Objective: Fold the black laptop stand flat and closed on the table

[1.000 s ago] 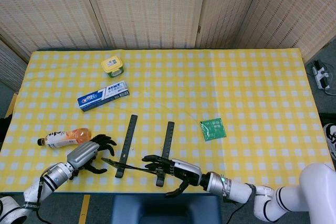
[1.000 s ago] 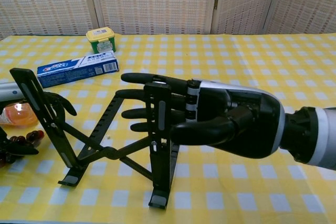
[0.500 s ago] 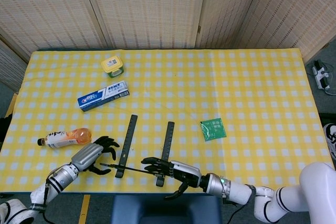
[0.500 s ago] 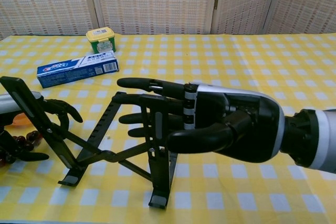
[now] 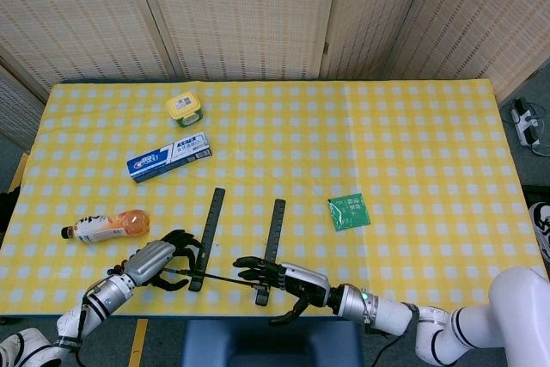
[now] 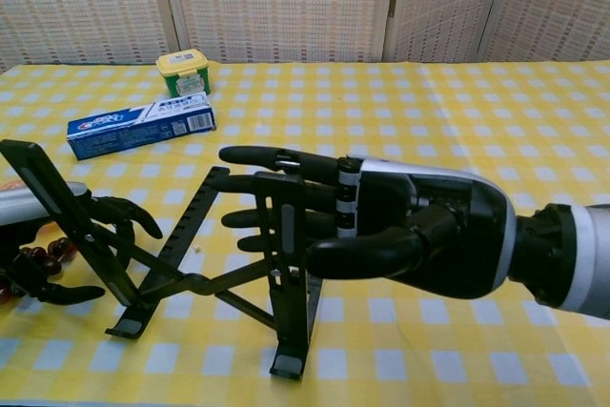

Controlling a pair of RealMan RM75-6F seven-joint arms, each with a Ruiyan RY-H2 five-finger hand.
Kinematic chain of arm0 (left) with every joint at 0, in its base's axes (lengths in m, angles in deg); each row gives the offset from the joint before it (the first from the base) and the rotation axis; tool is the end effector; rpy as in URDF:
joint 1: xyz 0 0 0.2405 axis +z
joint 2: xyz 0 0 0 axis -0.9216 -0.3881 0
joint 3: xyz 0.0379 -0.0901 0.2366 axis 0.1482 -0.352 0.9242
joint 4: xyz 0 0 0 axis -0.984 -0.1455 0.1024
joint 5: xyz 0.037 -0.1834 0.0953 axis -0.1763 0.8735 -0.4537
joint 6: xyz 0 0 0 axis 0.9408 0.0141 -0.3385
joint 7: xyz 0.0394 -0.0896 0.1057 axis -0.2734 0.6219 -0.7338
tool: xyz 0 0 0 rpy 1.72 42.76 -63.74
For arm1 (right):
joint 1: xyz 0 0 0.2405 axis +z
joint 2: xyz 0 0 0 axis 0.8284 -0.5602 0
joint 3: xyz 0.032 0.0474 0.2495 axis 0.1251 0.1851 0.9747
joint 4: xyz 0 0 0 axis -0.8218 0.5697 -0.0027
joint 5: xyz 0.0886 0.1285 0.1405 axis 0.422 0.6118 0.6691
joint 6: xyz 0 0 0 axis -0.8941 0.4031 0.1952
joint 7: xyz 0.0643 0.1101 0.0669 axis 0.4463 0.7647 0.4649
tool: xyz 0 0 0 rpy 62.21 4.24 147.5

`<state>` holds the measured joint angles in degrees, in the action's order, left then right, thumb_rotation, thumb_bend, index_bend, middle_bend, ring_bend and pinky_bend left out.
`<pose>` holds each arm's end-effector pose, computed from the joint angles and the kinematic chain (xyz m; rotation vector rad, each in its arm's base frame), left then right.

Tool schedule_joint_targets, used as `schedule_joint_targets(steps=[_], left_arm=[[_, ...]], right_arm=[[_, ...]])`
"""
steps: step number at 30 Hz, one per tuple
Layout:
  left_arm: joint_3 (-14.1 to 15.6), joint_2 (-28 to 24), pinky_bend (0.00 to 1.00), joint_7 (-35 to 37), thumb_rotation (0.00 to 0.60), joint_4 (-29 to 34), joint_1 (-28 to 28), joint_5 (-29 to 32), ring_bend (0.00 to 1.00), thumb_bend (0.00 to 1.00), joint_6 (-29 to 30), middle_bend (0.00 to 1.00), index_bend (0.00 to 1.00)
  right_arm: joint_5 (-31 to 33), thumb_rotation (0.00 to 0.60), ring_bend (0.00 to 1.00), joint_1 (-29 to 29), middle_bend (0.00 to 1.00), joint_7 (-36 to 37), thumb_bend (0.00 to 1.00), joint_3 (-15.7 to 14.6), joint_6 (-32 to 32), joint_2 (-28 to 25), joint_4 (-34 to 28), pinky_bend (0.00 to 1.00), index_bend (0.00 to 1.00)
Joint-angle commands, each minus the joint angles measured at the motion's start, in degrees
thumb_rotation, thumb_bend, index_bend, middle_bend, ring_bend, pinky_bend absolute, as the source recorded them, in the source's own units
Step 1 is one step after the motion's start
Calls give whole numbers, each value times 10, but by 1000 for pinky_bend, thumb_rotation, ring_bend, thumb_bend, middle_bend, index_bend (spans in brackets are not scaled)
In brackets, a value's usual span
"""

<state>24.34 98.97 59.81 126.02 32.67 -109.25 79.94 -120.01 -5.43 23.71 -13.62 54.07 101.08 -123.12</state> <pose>-0.2348 0.2535 0.0107 -2.0408 -1.4599 -0.9967 -0.1059 -0.2241 -0.0390 -1.1851 2.0967 -0.9980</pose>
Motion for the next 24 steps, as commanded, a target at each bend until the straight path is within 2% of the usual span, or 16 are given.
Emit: schedule_joint_targets(steps=[1, 16, 24], left_arm=[[-1, 1, 63, 0, 600, -1, 1, 1, 116, 362, 1, 237, 533], [-1, 0, 62, 1, 600, 3, 5, 0, 117, 364, -2, 237, 554], [0, 2, 62, 8, 600, 2, 6, -2, 117, 416, -4, 238, 572]], right_arm=[[-1, 600, 53, 0, 44, 1, 231, -1, 0, 0, 1, 0, 8], [2, 600, 49, -3, 44, 2, 232, -1, -1, 3, 4, 0, 8], [3, 600, 46, -5, 44, 5, 231, -3, 0, 4, 6, 0, 7]])
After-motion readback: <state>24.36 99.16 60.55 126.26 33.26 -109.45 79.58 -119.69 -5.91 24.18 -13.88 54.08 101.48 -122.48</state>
